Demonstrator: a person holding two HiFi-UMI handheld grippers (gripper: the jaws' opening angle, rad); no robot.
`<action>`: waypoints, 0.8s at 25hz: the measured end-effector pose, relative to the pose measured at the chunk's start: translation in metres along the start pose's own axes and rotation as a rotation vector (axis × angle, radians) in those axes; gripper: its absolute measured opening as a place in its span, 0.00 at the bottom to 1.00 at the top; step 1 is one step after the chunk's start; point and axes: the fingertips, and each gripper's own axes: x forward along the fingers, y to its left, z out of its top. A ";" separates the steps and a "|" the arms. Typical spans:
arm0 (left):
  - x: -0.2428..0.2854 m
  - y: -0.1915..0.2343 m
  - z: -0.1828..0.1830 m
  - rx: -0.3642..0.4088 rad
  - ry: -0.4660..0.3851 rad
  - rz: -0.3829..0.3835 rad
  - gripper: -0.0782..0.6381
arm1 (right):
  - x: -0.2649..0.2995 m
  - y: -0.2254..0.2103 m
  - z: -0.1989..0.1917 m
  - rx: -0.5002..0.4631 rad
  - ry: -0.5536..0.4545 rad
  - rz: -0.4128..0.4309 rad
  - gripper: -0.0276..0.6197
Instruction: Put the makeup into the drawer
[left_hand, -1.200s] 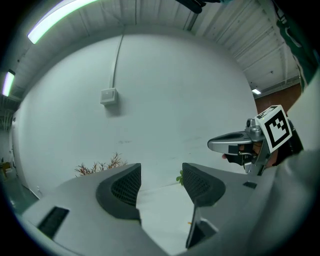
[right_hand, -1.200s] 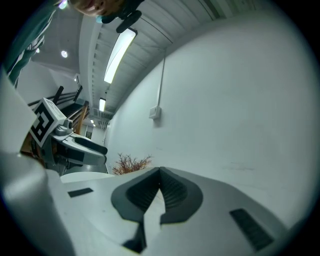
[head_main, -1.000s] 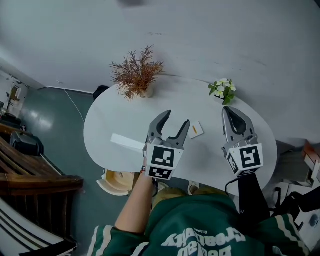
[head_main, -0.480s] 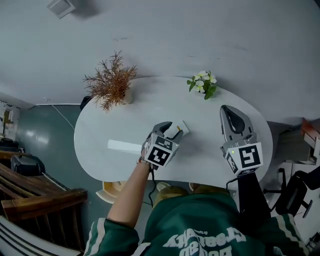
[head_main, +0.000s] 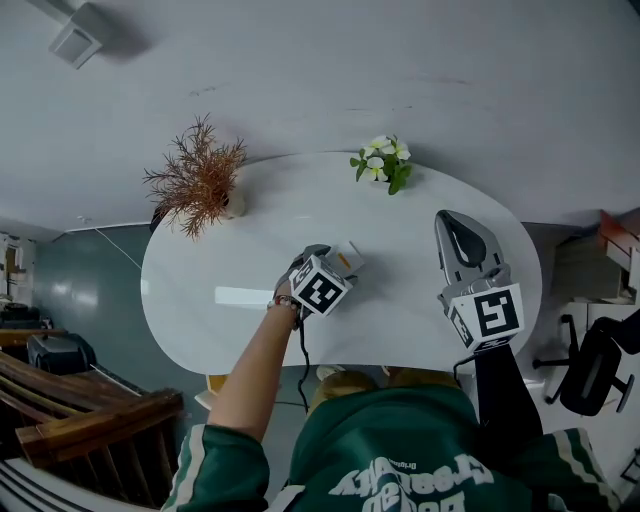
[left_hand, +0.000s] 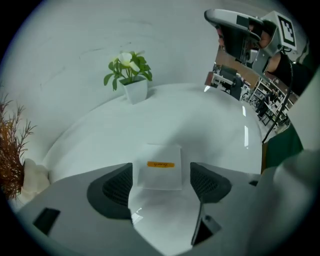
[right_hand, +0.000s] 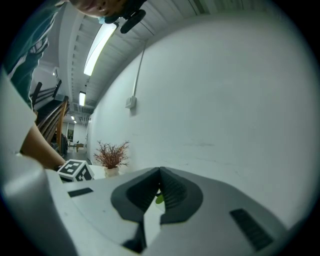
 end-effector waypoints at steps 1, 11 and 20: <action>0.004 0.000 -0.003 0.010 0.020 -0.006 0.61 | 0.000 -0.002 -0.001 0.002 0.002 -0.003 0.05; 0.019 -0.003 -0.008 0.047 0.150 -0.080 0.59 | 0.001 -0.008 -0.008 0.019 0.005 -0.010 0.05; 0.005 -0.002 -0.009 0.046 0.131 -0.020 0.51 | 0.005 -0.004 0.003 0.018 -0.020 0.007 0.05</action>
